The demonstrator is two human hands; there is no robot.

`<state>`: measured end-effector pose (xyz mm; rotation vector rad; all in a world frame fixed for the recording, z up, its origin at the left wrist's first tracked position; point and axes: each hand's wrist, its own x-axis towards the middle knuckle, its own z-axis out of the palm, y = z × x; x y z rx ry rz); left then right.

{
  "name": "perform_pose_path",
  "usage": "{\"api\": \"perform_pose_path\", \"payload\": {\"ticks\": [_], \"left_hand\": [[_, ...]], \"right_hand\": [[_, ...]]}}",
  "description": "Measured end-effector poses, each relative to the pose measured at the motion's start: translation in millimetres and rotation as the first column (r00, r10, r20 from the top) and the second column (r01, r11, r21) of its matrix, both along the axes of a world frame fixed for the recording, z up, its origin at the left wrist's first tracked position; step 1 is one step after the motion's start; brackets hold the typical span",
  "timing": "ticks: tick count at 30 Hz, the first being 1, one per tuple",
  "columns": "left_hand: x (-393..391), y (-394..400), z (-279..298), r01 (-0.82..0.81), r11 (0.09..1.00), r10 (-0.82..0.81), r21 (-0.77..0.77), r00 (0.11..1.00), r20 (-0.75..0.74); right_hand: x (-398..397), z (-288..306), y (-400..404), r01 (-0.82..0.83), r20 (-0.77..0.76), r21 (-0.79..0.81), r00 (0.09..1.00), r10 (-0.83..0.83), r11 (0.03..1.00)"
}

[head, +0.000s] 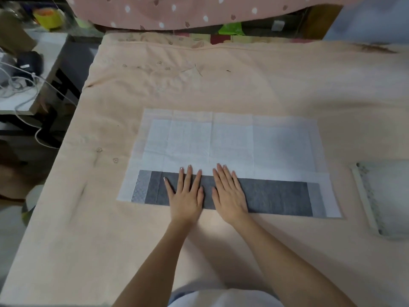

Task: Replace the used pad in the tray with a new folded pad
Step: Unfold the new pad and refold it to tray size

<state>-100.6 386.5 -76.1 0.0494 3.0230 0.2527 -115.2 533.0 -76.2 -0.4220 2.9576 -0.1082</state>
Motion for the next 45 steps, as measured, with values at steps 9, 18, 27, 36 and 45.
{"api": "perform_pose_path", "payload": {"ticks": [9, 18, 27, 36, 45], "left_hand": [[0, 0, -3, -0.011, 1.0, 0.011, -0.02, 1.0, -0.001], [0, 3, -3, -0.011, 1.0, 0.011, -0.01, 1.0, -0.014], [-1, 4, -2, -0.014, 1.0, 0.014, -0.01, 1.0, -0.016], [-1, 4, -1, -0.005, 0.999, 0.006, -0.037, 1.0, 0.013], [-52, 6, 27, 0.097, 0.994, -0.098, -0.047, 0.995, -0.007]], "right_hand": [[8, 0, 56, 0.122, -0.021, -0.1, 0.992, -0.124, 0.988], [22, -1, 140, 0.279, -0.044, -0.12, 0.957, -0.285, 0.953], [27, 2, 186, 0.363, -0.048, -0.156, 0.926, -0.374, 0.919], [33, 7, 212, 0.433, -0.039, -0.16, 0.895, -0.444, 0.887], [-32, 36, 163, 0.347, -0.092, -0.234, 0.922, -0.377, 0.908]]}}
